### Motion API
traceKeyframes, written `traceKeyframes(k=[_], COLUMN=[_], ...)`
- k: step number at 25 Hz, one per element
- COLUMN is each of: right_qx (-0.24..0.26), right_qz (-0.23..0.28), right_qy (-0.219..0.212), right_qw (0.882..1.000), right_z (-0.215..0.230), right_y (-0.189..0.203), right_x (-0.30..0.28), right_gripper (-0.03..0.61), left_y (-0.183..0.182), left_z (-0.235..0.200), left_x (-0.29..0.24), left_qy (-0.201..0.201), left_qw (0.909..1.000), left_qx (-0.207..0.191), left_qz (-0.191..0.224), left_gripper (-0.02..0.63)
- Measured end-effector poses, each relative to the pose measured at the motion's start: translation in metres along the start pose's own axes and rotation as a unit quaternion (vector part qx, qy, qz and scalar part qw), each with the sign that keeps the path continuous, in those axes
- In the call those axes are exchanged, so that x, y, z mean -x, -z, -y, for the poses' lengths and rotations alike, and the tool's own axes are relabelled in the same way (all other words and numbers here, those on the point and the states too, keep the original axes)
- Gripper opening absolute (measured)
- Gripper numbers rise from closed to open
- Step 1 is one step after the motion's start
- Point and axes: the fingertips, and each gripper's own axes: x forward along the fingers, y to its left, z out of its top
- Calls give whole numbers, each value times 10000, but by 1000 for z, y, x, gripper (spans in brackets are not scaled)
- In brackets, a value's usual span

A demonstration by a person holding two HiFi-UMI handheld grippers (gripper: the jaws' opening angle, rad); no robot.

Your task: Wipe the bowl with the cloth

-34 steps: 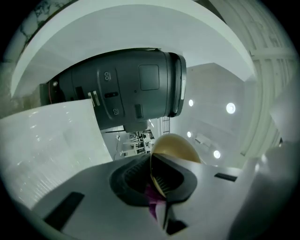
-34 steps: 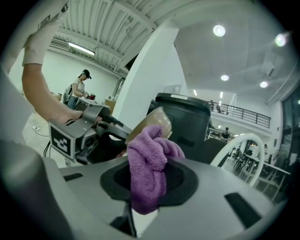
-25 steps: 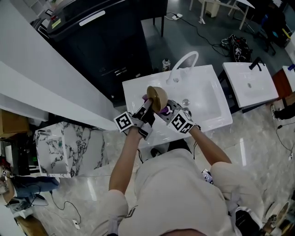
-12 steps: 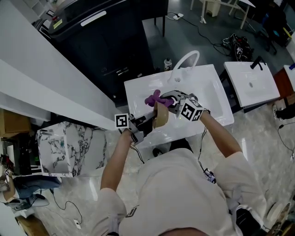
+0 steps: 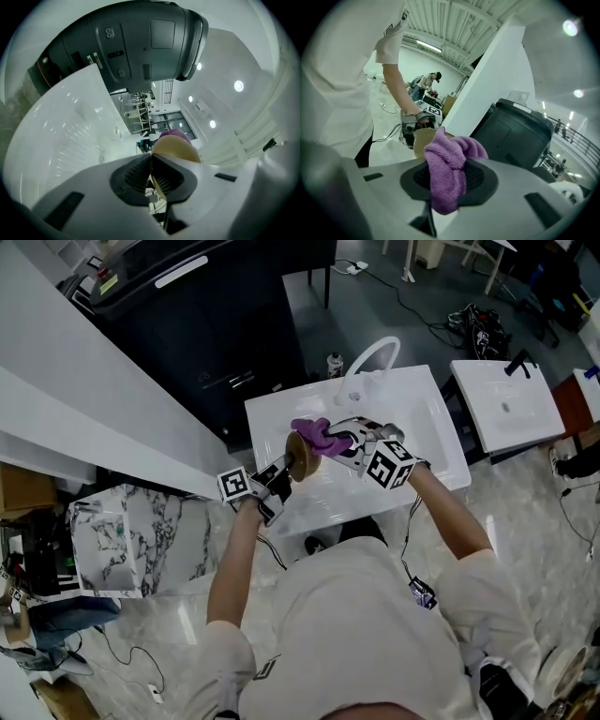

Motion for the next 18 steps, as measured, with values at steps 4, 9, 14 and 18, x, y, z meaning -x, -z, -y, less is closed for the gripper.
traceKeyframes(k=[4,9,14,18], right_qx=[-75,-413,-838,-933], right_qz=[-38,162,334,244], right_qy=[-45,-287,-404,-417], right_qw=[10000,9986,9951,9945], right_z=[-17,-37,-44,-45], right_y=[0,-4,-2,5], right_x=[-4,-10,-17,-22], right_gripper=[89,89,89,89], left_y=[-18,-27,-30,-27], left_z=[-19,-4,7,21], left_x=[7,2,-1,0], left_qy=[-557,-146,248,693], left_qw=[9976,9972,9935,9896], left_qx=[-129,293,693,924], left_qz=[393,674,867,853], left_gripper=[18,18,18,18])
